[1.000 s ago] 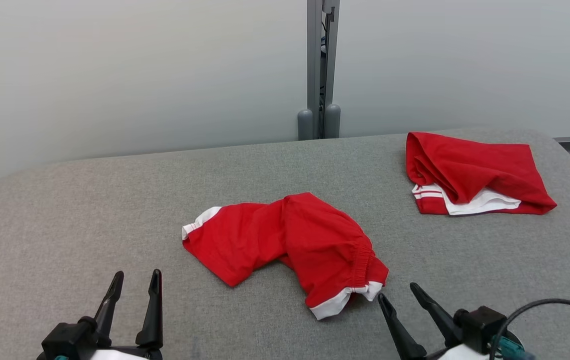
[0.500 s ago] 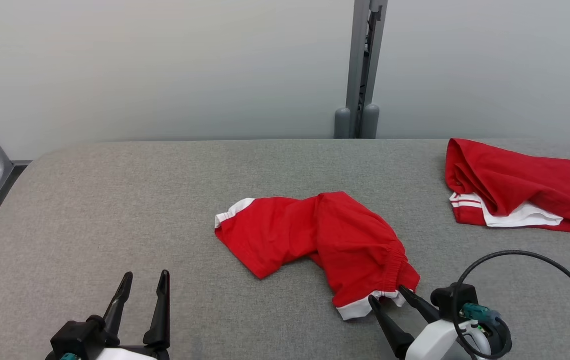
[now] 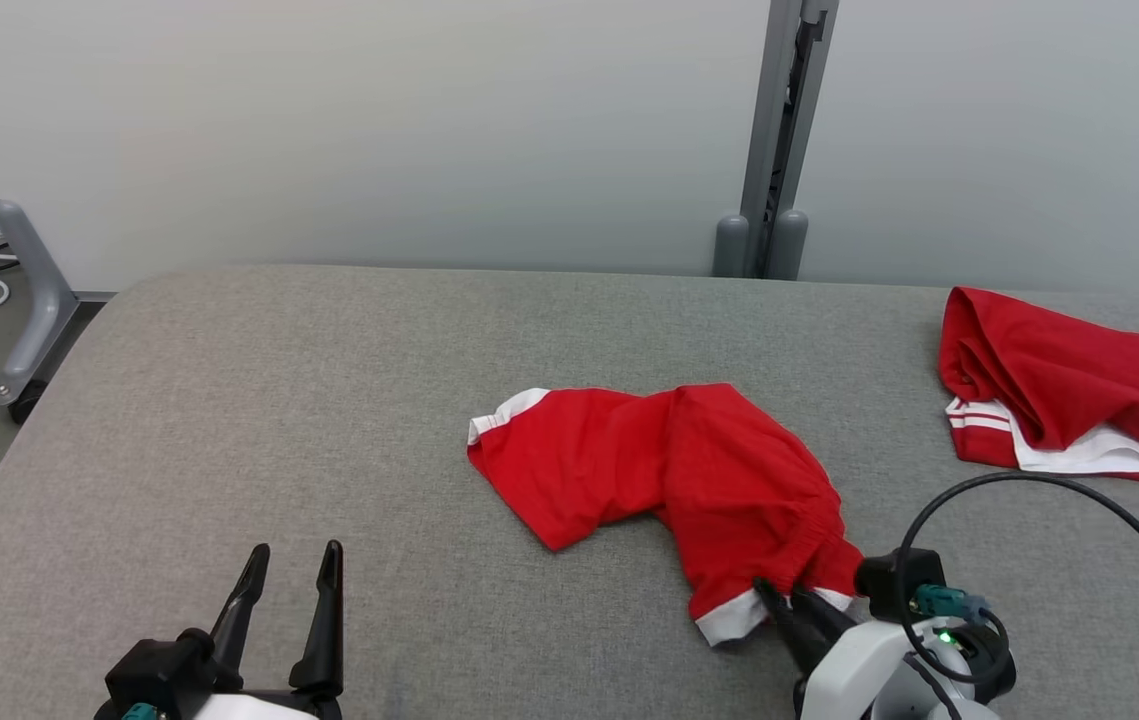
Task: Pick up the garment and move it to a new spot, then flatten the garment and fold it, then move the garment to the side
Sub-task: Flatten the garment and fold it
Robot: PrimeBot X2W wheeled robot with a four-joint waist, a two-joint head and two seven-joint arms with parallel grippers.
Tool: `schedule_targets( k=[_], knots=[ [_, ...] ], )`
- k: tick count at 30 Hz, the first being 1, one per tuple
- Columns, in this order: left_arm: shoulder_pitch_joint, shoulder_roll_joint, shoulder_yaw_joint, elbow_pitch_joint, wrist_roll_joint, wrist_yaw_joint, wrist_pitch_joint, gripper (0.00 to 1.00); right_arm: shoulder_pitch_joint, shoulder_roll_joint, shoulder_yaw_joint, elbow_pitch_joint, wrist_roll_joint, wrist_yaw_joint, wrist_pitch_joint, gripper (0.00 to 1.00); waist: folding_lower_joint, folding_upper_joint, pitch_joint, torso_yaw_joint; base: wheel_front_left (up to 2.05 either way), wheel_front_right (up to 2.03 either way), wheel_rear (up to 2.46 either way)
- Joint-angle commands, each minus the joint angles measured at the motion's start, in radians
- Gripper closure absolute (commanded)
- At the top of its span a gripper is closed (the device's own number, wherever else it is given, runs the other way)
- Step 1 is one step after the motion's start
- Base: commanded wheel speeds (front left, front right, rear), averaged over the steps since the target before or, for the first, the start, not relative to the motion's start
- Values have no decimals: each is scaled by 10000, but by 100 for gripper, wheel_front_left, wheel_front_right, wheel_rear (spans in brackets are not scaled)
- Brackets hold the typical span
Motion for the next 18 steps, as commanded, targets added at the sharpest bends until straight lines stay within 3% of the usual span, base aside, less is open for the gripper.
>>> schedule_targets(
  k=[1,7,18],
  knots=[
    [-197,32,55,31,40,-42,-10,0,-141,-67,4,-15,3,9,-75,100,0,0,-2,75,0,0,0],
    [-180,20,95,105,27,-53,-10,0,-660,79,527,-658,537,9,147,100,0,0,-5,99,0,0,0],
    [-376,6,-206,367,-143,-104,-10,0,-3004,36,2207,-1044,1017,9,476,100,0,0,-61,445,0,0,0]
  ],
)
